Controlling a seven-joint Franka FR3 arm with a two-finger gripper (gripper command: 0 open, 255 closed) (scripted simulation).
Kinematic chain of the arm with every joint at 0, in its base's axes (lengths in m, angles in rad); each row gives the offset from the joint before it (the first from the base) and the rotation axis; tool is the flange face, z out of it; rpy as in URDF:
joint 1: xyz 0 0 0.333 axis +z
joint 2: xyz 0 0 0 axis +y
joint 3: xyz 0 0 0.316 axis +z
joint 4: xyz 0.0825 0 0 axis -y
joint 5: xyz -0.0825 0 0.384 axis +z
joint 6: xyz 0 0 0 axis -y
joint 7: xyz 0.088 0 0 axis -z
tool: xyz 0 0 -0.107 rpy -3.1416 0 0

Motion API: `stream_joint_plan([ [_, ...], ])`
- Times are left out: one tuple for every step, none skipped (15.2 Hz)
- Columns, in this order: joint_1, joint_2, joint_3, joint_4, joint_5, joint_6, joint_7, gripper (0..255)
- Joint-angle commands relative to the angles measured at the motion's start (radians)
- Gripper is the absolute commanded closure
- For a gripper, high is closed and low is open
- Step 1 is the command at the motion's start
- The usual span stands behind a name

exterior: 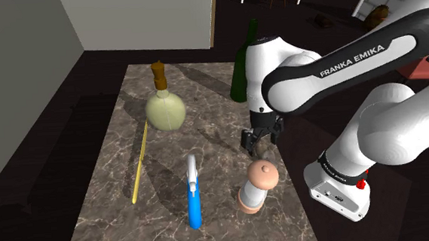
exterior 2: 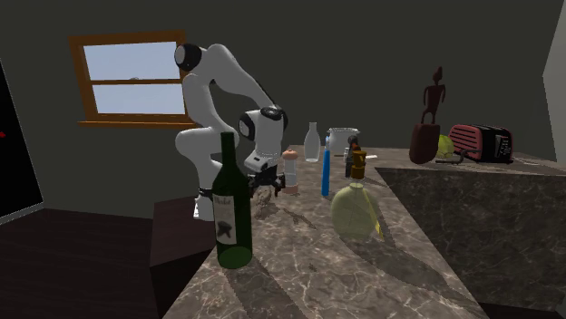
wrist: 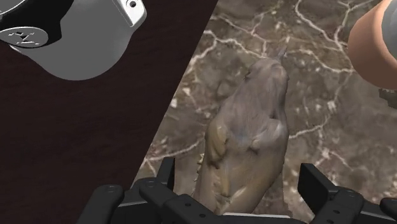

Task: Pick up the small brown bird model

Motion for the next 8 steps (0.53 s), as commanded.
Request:
stream_joint_plan([
  [0.0, 0.013, 0.003, -0.003, 0.003, 0.017, -0.001, 0],
  [0.0, 0.014, 0.004, -0.003, 0.003, 0.018, -0.001, 255],
  [0.0, 0.011, 0.003, -0.004, 0.003, 0.016, -0.002, 255],
  [0.0, 0.012, 0.003, -0.004, 0.002, 0.016, -0.002, 255],
  [0.0, 0.012, 0.003, -0.003, 0.002, 0.016, -0.002, 255],
  [0.0, 0.012, 0.003, -0.003, 0.002, 0.016, -0.002, 255],
  [0.0, 0.012, 0.003, -0.004, 0.003, 0.017, -0.002, 255],
  [0.0, 0.012, 0.003, -0.004, 0.003, 0.017, -0.002, 255],
])
